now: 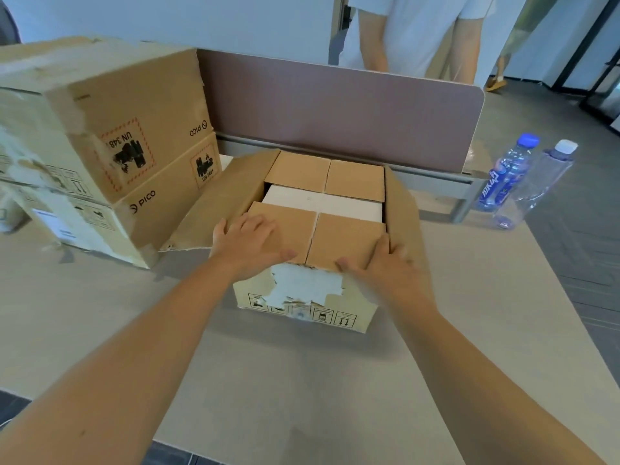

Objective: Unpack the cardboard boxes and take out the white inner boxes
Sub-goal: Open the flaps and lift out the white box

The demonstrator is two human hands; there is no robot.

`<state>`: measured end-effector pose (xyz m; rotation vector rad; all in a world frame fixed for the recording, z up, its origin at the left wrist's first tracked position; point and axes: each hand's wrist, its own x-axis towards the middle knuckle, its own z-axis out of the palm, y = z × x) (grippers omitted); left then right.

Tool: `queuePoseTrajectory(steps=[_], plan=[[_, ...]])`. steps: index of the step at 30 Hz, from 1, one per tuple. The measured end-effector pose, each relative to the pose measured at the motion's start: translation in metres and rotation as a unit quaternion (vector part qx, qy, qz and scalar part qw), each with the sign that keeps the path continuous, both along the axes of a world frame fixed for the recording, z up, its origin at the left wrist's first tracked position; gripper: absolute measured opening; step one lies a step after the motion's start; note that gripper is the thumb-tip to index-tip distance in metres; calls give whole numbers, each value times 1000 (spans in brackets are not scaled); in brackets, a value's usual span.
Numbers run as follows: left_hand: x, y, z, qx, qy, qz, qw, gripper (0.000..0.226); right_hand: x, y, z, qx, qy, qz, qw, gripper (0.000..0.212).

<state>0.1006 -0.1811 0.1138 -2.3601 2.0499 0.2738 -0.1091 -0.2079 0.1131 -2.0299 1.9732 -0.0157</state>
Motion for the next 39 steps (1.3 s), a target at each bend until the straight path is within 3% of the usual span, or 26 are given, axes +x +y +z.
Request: queuePoseTrajectory(steps=[3,7,13,21,26,33,37,39], plan=[[1,-5,4,27,8,0,1000,77,5,-9,4,-40,87,77,992,88],[-2,-23,8,46,-9,-54,997,85,17,-21,3,-49,96,143,984,83],[10,-52,6,73,-22,-127,989,109,39,-43,1,-23,98,131,986,92],[13,-57,9,32,-4,-163,986,116,45,-39,10,-80,78,105,988,96],[13,-44,33,-60,21,-169,984,115,41,-25,32,-151,56,105,981,87],[11,16,66,-222,-30,-157,962,114,25,28,66,-288,31,133,948,70],[5,59,78,-260,-20,-139,955,87,17,65,82,-337,17,162,927,36],[-1,76,80,-253,-6,-129,959,62,16,81,85,-311,-13,180,933,35]])
